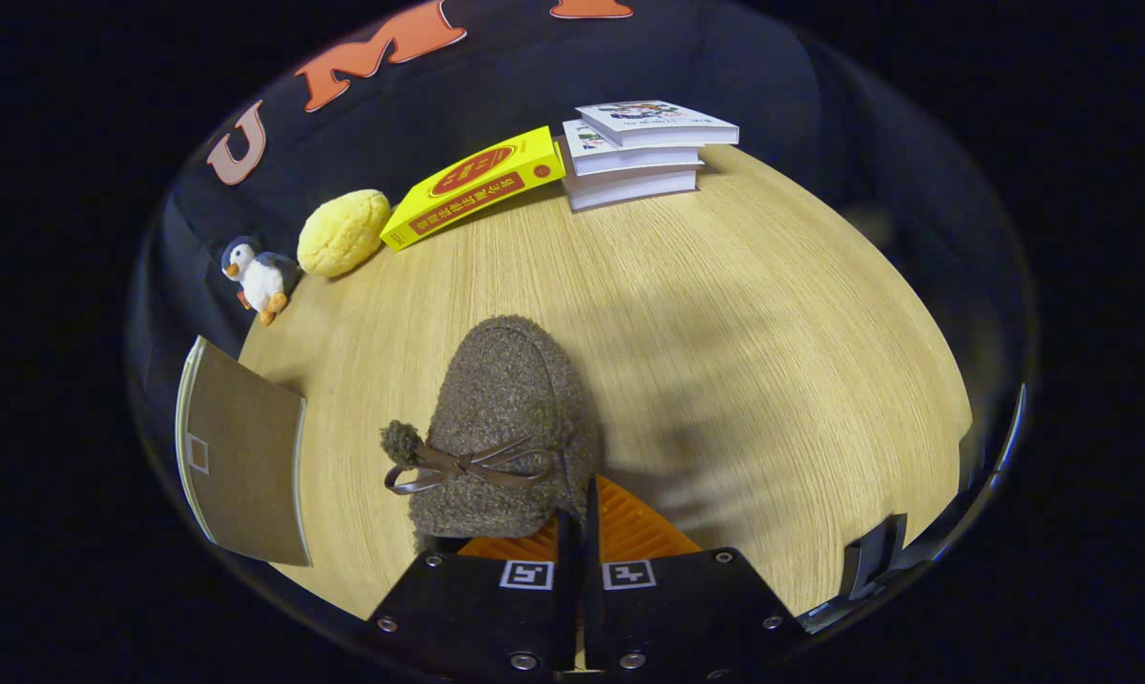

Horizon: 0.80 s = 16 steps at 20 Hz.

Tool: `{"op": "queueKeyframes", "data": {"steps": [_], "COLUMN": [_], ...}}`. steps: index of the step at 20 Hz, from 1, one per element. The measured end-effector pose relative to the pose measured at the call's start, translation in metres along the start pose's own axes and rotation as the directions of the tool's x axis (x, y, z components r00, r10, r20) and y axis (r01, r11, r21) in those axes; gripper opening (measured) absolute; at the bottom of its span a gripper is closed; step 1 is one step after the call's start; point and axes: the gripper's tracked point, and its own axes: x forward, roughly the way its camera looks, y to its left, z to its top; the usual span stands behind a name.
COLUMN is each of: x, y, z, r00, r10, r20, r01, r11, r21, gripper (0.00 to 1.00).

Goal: Open the storage box then place both shoes into the box .Put the left shoe in first, then the right shoe, with the right side of both shoes facing outward in a uniform manner.

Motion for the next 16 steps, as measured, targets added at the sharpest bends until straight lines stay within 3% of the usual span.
{"op": "queueKeyframes", "data": {"steps": [6, 12, 16], "x": [-0.053, -0.099, -0.107], "y": [0.068, 0.166, 0.235], "z": [0.021, 0.040, 0.033], "r00": [0.998, 0.982, 0.969], "r10": [0.054, 0.176, 0.241], "r20": [0.039, 0.062, 0.052], "r01": [-0.053, -0.173, -0.238], "r11": [0.998, 0.984, 0.969], "r21": [-0.030, -0.047, -0.061], "gripper": [0.04, 0.04, 0.05]}}
